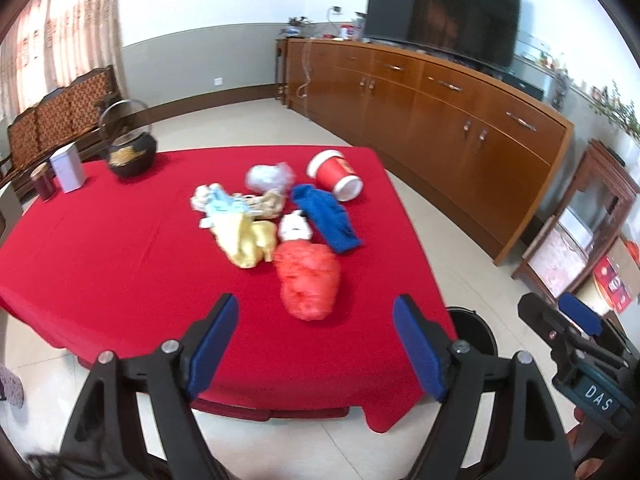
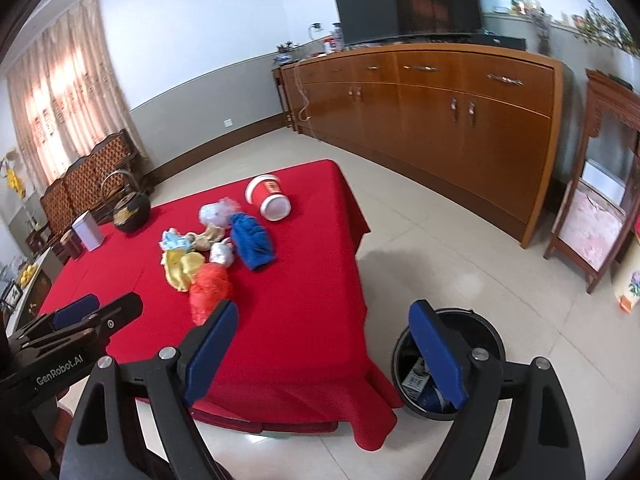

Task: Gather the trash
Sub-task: 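Move both grippers back over the table toward the remaining trash, then grasp the red plastic bag with the right gripper while the left grasps the yellow cloth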

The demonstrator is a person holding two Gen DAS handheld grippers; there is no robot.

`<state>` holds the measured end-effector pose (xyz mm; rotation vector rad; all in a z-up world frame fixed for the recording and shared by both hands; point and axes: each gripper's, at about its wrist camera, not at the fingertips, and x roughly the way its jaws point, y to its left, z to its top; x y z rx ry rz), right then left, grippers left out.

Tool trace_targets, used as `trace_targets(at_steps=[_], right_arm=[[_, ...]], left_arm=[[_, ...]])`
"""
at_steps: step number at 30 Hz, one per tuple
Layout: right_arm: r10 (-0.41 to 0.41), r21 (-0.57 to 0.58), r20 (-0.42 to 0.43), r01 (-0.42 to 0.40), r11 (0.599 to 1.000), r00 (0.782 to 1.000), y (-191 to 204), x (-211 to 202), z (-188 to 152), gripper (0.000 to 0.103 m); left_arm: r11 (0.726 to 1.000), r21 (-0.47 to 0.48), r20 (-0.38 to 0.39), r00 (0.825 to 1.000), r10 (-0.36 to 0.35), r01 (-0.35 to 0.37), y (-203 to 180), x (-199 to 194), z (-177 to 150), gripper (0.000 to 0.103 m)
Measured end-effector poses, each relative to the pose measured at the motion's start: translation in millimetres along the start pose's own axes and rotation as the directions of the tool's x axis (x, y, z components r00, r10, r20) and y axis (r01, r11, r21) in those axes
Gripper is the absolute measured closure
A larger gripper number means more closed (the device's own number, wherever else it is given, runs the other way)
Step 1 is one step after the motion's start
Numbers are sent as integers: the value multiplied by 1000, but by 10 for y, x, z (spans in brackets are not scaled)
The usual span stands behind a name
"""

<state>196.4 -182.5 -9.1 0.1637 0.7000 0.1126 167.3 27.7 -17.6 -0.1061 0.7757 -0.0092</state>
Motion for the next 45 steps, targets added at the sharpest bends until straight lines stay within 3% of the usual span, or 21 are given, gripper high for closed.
trace_targets(at_steps=[18,45], right_arm=[[66,-74,-33,-68,995,997,587,396,101,14],[157,-95,-206,-180,979,966,1264,1894,-73,14]], left_arm=[[991,-101,-6,996,93,-93,831,227,95,22],[977,-136,-82,985,154,-164,1256,944,69,22]])
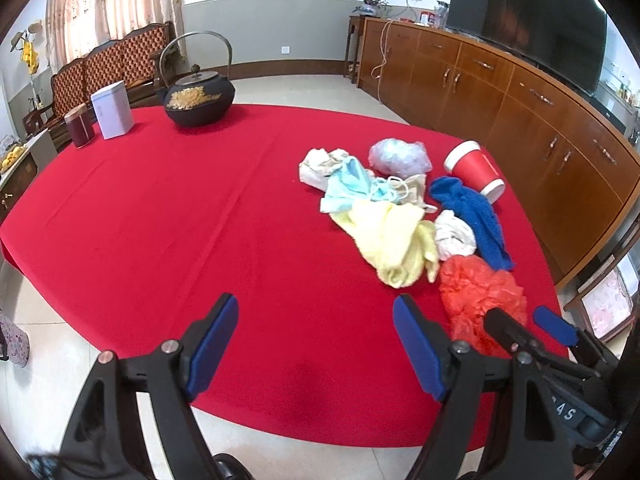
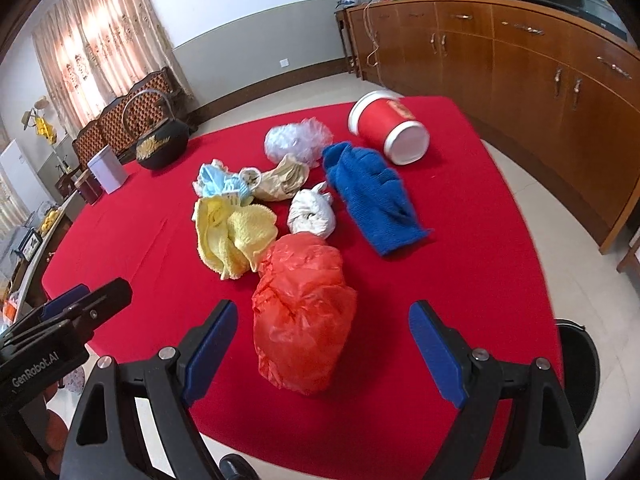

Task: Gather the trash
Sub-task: 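Grasp the red plastic bag with the right gripper while the left grasps the yellow cloth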

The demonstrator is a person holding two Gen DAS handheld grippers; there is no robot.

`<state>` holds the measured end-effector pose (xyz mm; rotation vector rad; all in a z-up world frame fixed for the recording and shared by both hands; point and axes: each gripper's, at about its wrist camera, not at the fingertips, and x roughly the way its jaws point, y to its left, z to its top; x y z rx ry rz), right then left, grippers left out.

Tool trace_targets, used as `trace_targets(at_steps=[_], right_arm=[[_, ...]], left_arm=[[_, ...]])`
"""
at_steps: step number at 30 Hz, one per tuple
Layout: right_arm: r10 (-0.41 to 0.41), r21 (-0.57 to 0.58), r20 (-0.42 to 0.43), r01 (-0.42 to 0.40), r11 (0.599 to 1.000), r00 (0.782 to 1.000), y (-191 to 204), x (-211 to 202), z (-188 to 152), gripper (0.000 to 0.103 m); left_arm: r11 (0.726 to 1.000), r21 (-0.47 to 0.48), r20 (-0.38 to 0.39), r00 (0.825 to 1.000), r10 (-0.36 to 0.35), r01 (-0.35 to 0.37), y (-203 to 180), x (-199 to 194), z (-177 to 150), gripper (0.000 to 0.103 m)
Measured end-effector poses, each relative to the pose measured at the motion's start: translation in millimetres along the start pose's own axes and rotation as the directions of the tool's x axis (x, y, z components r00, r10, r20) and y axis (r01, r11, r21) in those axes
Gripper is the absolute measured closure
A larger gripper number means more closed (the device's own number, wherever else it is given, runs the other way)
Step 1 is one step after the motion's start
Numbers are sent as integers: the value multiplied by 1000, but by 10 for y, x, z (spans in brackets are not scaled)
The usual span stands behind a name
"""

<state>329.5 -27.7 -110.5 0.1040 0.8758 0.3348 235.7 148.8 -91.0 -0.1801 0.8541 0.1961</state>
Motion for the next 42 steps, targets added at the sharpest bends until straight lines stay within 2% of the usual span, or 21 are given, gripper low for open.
trace_targets(at_steps=[2,4,6,8,9,10,15,27,38,42], right_arm=[[8,-1,-2,-8,1000,1000,13,60,-5,16],[12,-11,-3,-12,1000,1000,28,105,-11,30],[19,-13,-16,-20,1000,1000,25,140,-16,31],[22,-14,-15,-22,1000,1000,13,148,-30,38],[27,-17,-13,-27,999,1000,11,142,-33,51],[33,-22,-12,-33,999,999,8,135,-36,58],[46,-31,5,-46,998,999,-36,71,-30,67],[-21,47,134,15,999,991,-531,-236,157,70],[-53,92,124,41,995,991,-845,62,408,70],[-49,96,111,38,995,993,-866,179,439,70]], left_arm=[[1000,-3,-6,1000,1,-1,14,39,7,22],[1000,-1,-9,1000,3,-3,15,71,14,22],[1000,1,-14,1000,1,-1,1,99,18,22],[1000,4,-17,1000,0,0,-16,117,25,22],[1000,6,-15,1000,-1,1,-32,119,24,22],[1000,6,-15,1000,-3,3,-47,123,25,22],[1000,16,-20,1000,-15,15,-131,144,32,22],[997,33,-43,997,-63,64,-452,423,138,22],[997,19,-77,994,-74,75,-579,805,286,22],[995,20,-84,992,-99,101,-571,882,292,25]])
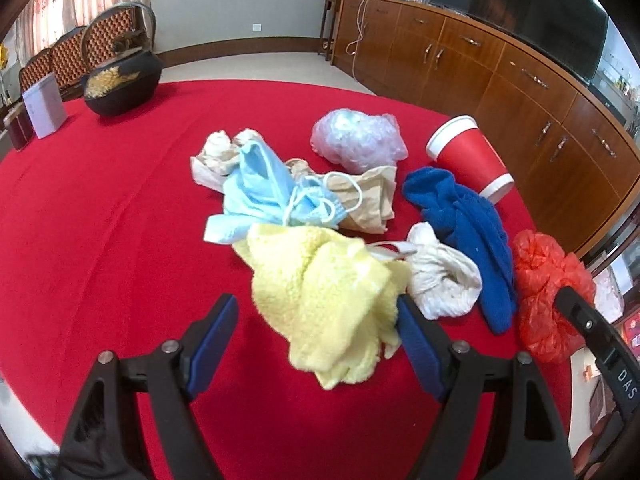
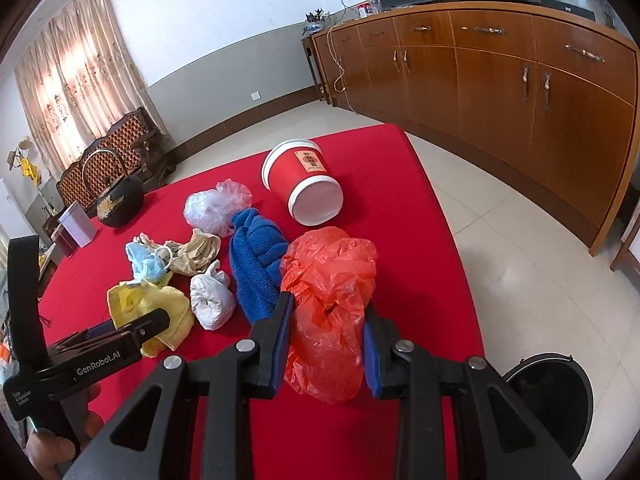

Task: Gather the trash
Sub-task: 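Grasp the red plastic bag with the right gripper while the left grasps the yellow cloth, then carry the bag and cloth over the black bucket and open both grippers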

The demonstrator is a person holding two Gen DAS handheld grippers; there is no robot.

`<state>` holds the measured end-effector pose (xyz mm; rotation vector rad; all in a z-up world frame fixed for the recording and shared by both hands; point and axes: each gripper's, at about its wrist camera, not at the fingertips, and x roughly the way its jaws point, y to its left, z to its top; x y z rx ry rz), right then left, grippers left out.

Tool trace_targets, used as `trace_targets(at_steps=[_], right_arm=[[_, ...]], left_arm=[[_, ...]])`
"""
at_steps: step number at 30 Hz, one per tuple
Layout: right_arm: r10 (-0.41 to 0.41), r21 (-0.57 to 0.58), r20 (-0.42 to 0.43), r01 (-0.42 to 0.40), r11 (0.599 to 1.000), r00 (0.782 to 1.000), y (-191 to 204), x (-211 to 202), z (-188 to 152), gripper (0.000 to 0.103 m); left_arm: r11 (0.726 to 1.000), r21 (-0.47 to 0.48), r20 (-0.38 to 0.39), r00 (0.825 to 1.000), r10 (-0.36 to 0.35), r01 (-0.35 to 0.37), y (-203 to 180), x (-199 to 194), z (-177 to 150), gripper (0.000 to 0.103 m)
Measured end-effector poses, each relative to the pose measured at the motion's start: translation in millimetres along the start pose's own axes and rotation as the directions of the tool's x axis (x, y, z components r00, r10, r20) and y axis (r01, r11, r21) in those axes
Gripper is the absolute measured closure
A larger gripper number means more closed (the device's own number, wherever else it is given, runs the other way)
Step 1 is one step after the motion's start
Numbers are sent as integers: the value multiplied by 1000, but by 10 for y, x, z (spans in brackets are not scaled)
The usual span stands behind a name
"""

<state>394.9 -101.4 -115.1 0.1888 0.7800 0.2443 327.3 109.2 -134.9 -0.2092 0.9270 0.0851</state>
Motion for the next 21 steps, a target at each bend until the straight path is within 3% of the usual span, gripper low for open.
trace_targets(at_steps=[2,8,11,12,13,16,17,18,21], right_arm=[[3,-1,-7,-3,1000,1000,5,32,-6,70],[6,2,-20,-6,1000,1000,12,78,-27,69],[14,16,-33,-13,1000,999,-1,99,-12,53],[16,20,-39,-15,1000,999,-3,111,-7,39],[15,24,-45,-14,1000,999,-5,126,-5,33],[25,27,-51,-24,999,998,-3,167,-10,36],[25,28,-52,-23,999,998,-2,175,-14,41],[25,28,-50,-24,999,998,-3,175,-18,58],[31,26,-55,-29,999,998,-4,157,-40,66]], left_arm=[[1000,-5,-1,1000,-16,16,17,19,-5,40],[999,14,9,999,-40,40,-24,-23,-31,54],[999,4,20,998,-55,55,-6,-47,-31,58],[998,4,21,998,-59,59,-3,-66,-40,58],[998,6,20,998,-63,62,1,-73,-42,58],[997,13,23,997,-70,70,6,-115,-75,59],[997,13,26,997,-72,72,12,-122,-85,59],[997,12,28,997,-76,76,16,-137,-94,59],[997,12,37,996,-80,79,21,-203,-118,59]])
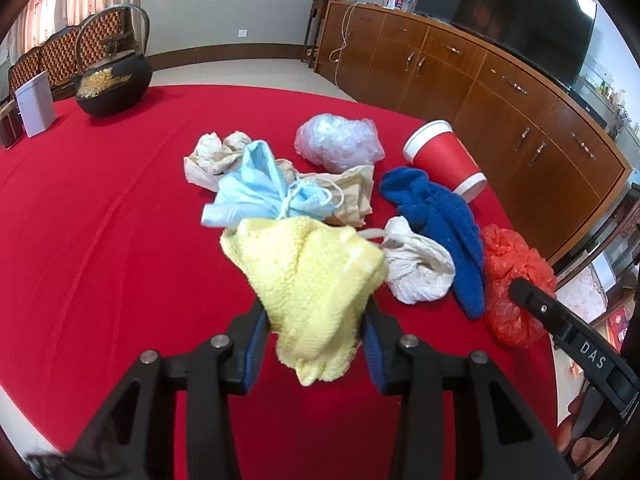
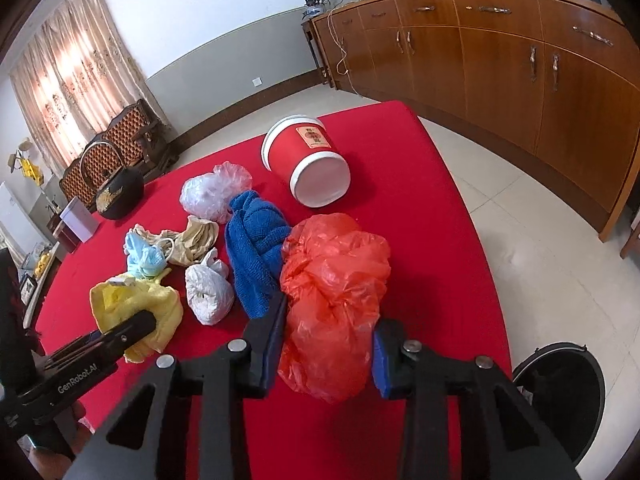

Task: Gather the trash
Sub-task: 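Carry the bag and cloth over the black bucket and open both grippers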

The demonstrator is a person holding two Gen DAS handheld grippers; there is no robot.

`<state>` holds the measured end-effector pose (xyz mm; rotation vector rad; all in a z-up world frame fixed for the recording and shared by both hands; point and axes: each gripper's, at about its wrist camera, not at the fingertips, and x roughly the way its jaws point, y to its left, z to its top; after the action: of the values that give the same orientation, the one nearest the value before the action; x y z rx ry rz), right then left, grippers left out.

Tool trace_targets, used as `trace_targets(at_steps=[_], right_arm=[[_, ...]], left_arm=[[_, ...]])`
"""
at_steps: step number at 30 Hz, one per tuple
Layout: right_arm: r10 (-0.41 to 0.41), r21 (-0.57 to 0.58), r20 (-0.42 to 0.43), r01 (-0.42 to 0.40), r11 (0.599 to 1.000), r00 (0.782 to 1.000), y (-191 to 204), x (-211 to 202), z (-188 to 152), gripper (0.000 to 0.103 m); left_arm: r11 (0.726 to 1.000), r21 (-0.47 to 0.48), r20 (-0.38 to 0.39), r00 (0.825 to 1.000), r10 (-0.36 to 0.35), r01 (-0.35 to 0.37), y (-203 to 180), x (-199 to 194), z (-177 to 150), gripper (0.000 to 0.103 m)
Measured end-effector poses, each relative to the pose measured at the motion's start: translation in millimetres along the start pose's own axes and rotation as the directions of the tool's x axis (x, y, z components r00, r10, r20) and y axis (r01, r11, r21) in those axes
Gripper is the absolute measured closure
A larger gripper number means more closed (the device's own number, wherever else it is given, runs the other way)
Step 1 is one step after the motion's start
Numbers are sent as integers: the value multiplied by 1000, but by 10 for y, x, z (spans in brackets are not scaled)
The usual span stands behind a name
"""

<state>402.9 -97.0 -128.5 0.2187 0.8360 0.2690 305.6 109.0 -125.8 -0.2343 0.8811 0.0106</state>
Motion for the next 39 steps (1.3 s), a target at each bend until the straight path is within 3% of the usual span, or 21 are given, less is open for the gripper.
trace_targets(at_steps=[8,20,27,39], right_arm=[[-2,-16,46,3,1000,999,17,-351,-54,68],[-40,4,86,40,999,995,-209,-1210,-389,68],[-109,52,111,104,993,988,-567,-1722,-646,68],[-240,199,95,218,955,966,-1526,-2218,-1038,68]], left_arm=[[1000,19,26,1000,-12,12,-75,-275,-65,59],[991,86,25,994,-103,100,-547,-739,-380,59],[971,155,-6,983,-184,183,-1096,-889,-596,59],[909,270,-133,947,-291,317,-2184,-711,-940,59]])
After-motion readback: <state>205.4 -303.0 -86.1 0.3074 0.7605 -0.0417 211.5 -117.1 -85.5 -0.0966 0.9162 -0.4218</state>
